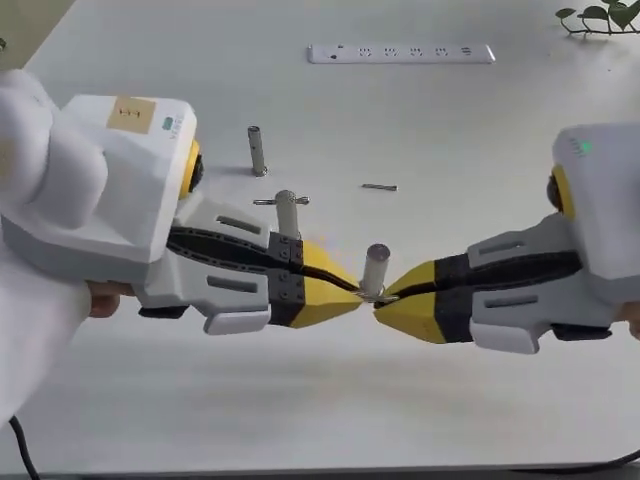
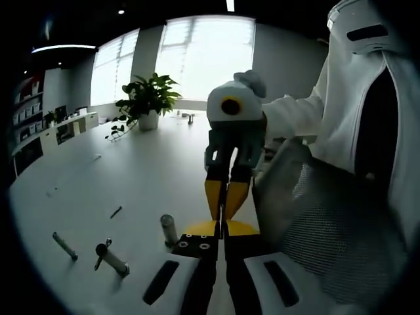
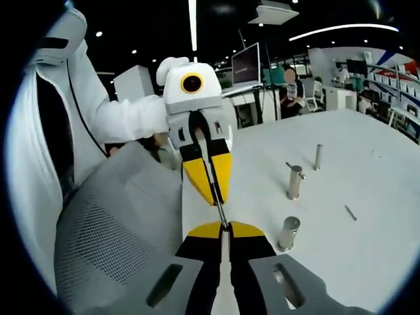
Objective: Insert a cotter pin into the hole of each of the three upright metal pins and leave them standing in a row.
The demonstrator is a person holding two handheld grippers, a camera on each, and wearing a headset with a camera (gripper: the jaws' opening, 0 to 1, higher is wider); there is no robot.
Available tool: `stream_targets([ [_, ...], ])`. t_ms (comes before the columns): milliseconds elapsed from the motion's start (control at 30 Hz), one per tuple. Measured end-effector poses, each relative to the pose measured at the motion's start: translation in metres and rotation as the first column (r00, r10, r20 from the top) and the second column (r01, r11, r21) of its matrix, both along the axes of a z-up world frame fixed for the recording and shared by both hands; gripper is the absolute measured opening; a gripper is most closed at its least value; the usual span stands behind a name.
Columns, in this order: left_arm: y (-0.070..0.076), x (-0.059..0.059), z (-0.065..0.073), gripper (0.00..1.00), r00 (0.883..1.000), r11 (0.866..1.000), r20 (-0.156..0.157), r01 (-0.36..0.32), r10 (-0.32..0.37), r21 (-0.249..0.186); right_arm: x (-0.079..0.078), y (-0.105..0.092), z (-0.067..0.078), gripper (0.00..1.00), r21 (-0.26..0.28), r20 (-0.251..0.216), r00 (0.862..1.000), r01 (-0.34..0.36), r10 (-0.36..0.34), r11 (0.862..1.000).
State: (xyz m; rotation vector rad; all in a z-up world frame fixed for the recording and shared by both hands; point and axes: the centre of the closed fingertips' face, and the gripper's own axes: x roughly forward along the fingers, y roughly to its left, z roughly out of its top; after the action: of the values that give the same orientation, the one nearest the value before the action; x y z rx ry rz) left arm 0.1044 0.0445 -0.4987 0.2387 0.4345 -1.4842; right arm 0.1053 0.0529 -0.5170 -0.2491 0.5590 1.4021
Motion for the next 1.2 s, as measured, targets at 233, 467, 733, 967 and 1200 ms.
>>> stream_targets([
  [233, 0.005, 0.004, -0.003, 0.01, 1.0, 1.0, 0.016, 0.007, -0.007, 0.006, 0.0, -0.002, -0.002, 0.0, -0.033, 0.02, 1.0, -0.014, 0.014, 0.999],
  [467, 0.007, 0.013, -0.006, 0.21, 0.999, 1.0, 0.043, -0.011, 0.011, 0.012, 0.004, -0.005, -0.002, 0.0, -0.046, 0.047, 0.999, -0.005, 0.007, 0.999],
  [733, 0.008, 0.04, -0.012, 0.39, 0.993, 0.996, 0.086, -0.088, 0.085, 0.033, 0.022, -0.024, -0.009, 0.0, -0.091, 0.078, 0.997, 0.033, -0.026, 0.995],
  [967, 0.002, 0.061, -0.026, 0.38, 0.989, 0.99, 0.103, -0.112, 0.104, 0.084, 0.042, -0.045, -0.019, 0.0, -0.15, 0.104, 0.993, 0.064, -0.048, 0.987],
  [1200, -0.009, 0.07, -0.041, 0.36, 0.991, 0.987, 0.1, -0.098, 0.085, 0.128, 0.059, -0.061, -0.029, 0.0, -0.196, 0.116, 0.992, 0.072, -0.05, 0.978],
])
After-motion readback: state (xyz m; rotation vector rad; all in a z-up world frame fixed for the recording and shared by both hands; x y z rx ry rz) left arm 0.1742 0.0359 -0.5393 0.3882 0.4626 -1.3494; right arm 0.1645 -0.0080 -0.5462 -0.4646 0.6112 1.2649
